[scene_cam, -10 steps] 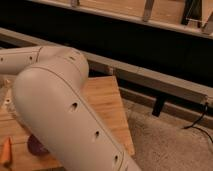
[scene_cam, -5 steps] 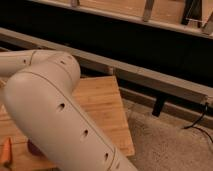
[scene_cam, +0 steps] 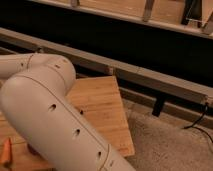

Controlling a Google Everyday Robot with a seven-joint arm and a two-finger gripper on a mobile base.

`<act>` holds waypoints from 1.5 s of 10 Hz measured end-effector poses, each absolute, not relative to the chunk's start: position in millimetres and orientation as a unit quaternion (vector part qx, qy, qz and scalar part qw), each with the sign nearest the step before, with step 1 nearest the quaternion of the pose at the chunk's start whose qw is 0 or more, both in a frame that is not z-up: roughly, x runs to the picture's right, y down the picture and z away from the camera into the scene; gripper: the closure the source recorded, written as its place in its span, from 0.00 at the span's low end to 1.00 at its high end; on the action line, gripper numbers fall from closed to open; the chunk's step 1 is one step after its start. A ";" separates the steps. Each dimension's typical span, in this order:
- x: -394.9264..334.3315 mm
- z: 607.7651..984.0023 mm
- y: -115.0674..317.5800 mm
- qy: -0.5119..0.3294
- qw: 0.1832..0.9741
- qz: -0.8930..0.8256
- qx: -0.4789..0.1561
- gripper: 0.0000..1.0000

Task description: Place the bottle in the ceramic bowl

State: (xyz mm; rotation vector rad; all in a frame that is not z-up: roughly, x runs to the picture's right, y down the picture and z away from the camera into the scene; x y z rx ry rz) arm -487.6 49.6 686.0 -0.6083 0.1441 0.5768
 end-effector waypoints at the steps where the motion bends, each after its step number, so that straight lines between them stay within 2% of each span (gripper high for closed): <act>1: -488.7 690.4 51.4 0.071 0.911 0.278 -0.295 0.35; 5: -490.6 706.5 57.7 0.077 0.912 0.273 -0.295 0.36; 6: -490.3 711.1 59.6 0.080 0.912 0.273 -0.296 0.41; 7: -490.2 716.9 61.9 0.083 0.911 0.273 -0.297 0.51; 11: -488.7 730.2 68.2 0.094 0.907 0.274 -0.304 0.57; 12: -488.7 732.0 68.5 0.095 0.907 0.274 -0.305 0.63; 14: -488.8 731.9 64.4 0.096 0.907 0.275 -0.304 0.86; 15: -488.9 728.4 60.8 0.094 0.908 0.276 -0.302 0.93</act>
